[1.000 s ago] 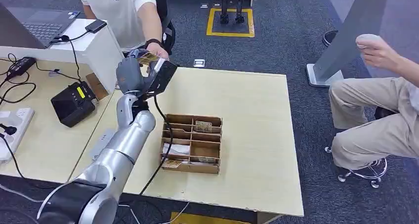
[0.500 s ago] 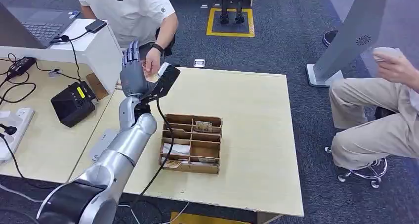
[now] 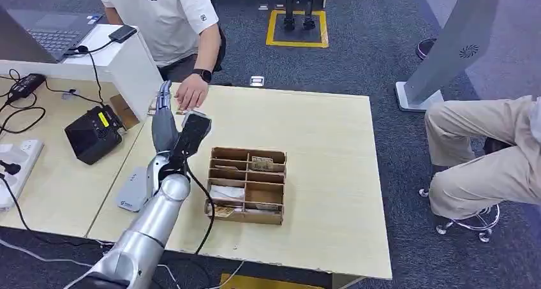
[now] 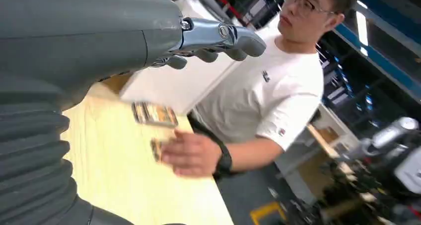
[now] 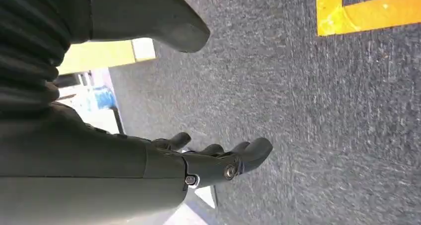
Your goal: Pass the card to the sensor for recognition and then transmit it.
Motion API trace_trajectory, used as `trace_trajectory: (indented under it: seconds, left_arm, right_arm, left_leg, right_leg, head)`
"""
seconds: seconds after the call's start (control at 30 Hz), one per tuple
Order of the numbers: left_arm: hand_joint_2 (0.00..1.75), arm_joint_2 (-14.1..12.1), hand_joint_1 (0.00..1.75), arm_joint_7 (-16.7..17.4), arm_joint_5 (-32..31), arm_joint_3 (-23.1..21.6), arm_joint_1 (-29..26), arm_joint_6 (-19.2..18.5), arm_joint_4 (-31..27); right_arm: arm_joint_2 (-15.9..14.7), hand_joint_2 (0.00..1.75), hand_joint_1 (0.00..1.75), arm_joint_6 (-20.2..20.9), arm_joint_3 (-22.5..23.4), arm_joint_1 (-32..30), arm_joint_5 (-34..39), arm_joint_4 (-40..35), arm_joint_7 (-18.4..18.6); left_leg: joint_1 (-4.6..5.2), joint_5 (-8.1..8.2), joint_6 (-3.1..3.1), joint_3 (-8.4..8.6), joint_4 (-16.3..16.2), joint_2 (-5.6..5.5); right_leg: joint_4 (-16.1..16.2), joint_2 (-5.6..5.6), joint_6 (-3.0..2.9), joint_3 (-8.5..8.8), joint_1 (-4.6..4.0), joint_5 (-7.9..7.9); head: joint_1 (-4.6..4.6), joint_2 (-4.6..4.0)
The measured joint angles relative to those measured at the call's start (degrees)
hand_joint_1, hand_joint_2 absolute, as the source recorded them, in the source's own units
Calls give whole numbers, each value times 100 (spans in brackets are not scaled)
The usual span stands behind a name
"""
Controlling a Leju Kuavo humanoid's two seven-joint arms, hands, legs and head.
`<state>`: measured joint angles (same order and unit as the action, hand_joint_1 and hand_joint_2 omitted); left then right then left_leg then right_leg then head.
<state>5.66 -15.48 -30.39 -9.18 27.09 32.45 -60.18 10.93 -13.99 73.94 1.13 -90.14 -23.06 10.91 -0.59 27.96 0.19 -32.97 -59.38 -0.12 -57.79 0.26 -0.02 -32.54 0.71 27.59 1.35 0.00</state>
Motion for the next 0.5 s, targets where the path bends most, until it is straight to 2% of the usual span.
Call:
trace_trajectory:
  seconds: [0.1,0.23,0.5]
  left_arm:
    - [175,-141,0,-257,370,-142,-656,-181,-923]
    - [175,-275,0,-397,491,-247,-1241,-229,-1751]
    - [175,-400,0,-705,858,-299,-1806,-495,-2575]
  right_arm:
    - [74,175,0,39,59,-28,0,-146,-26]
    - [142,175,0,98,107,-52,0,-302,-39]
    - [234,175,0,210,166,-68,0,-555,-101]
  left_leg:
    - [0,2,0,-5,0,0]
    - [0,4,2,-8,0,-1]
    - [1,3,3,-7,-1,-1]
  right_leg:
    - [0,0,4,-4,0,4]
    - [0,-2,7,-6,0,6]
    - [0,-2,7,-5,0,5]
  head:
    - [2,0]
    - [2,0]
    - [2,0]
